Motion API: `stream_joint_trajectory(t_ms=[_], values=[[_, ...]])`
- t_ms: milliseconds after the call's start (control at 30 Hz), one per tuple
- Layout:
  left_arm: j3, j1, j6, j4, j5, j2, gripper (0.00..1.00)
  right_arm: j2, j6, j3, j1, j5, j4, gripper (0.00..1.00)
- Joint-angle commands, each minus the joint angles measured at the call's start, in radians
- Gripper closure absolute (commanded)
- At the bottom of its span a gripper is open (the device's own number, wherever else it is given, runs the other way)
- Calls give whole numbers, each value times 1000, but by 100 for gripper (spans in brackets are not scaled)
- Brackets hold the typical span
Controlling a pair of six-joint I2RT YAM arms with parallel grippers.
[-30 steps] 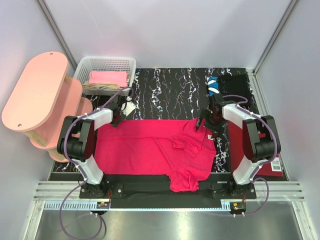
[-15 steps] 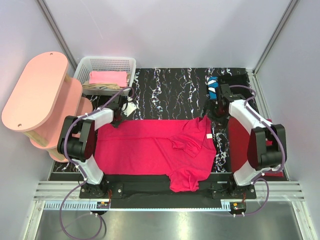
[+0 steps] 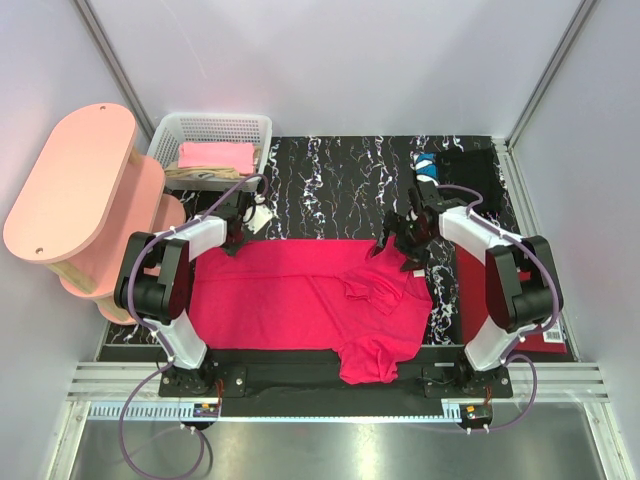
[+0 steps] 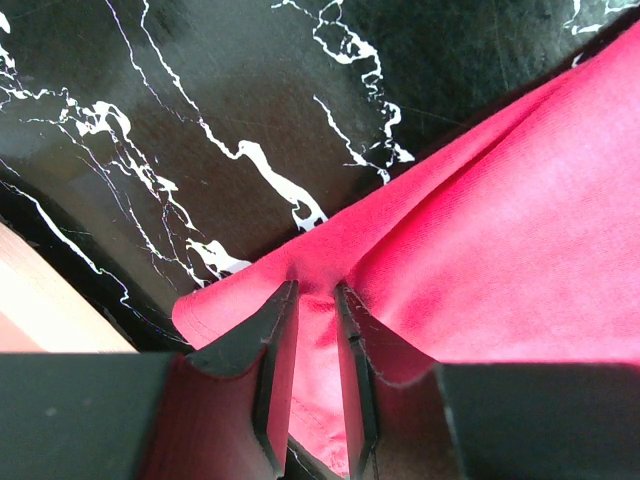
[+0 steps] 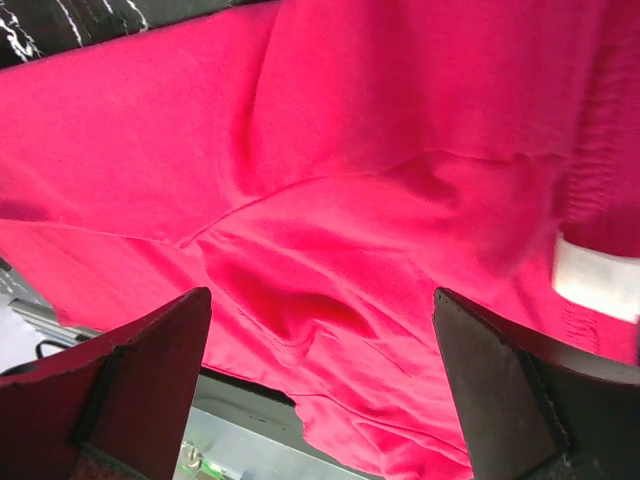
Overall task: Fold and stack the t-shirts
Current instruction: Fold the flattened tshirt in 1/3 of the way
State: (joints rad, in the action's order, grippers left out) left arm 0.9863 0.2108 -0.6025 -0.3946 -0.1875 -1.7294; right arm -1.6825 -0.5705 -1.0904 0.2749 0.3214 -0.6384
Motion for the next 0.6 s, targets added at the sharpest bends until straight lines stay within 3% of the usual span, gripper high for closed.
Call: stream_joint_trajectory(t_ms=[0, 567], values=[[23, 4, 15, -12, 25, 25, 74, -26, -22, -3, 9, 42, 69, 0], [-3, -20, -34, 14, 2, 33, 74, -71, 43, 122, -34, -114, 11, 0]])
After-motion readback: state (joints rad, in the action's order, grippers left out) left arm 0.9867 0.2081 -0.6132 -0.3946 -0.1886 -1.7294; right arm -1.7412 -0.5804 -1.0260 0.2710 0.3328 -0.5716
